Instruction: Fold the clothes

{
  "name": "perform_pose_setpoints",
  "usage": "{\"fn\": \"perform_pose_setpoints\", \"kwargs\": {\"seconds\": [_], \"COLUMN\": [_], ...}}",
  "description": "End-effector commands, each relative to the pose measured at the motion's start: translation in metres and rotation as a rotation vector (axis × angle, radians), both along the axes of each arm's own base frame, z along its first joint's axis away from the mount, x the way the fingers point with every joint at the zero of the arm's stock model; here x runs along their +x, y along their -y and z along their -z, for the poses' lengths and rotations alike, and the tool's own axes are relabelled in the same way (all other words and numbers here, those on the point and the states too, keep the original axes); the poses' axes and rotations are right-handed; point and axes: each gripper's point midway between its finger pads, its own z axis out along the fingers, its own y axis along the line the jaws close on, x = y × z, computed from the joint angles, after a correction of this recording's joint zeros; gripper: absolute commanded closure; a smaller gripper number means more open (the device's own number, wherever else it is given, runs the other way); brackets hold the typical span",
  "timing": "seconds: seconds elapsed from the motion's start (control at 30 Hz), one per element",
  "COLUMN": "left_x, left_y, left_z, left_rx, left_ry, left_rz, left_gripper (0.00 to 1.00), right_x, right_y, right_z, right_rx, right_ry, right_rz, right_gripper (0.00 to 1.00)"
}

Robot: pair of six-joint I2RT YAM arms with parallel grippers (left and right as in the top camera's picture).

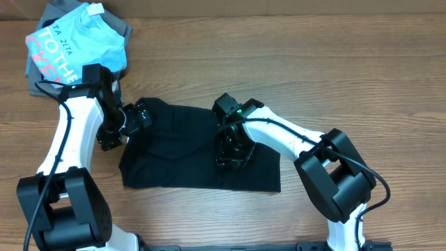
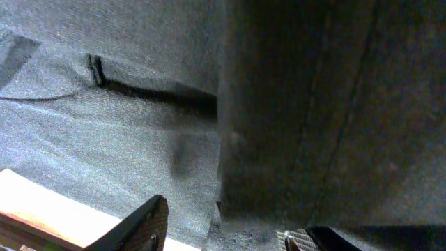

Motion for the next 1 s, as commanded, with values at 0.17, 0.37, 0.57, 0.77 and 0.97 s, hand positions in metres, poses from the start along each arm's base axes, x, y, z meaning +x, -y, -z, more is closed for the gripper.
{"fn": "perform_pose_setpoints", "kwargs": {"seconds": [0.17,0.37,0.57,0.77,0.97], "left_x": [0.009,0.017,0.02,0.019,0.024], "left_y": [-0.003,0.0,0.005,-0.009,-0.031], "left_z": [0.003,0.008,0.018,0.043,0.055], "left_rx": [0.01,0.001,-0.068,-0.112,-0.118], "left_ry": [0.04,0.075,0.107,0.07,0.083], "left_rz": [0.07,0.174,0.325,0.323,0.262], "left_gripper": [0.0,0.0,0.0,0.0,0.0], "right_x": [0.015,0.013,0.004,-0.005,-0.006], "right_y": [-0.001,0.001,0.004,0.002,-0.001], "right_z": [-0.071,-0.121,-0.148,-0.148,-0.148], "right_rx": [-0.009,0.03,0.071,0.061,0.065], "right_ry": [0.077,0.13,0.16,0.148,0.152], "right_rz": [0.007,-0.007,-0.01,-0.031,-0.038], "right_gripper": [0.0,0.0,0.0,0.0,0.0]}}
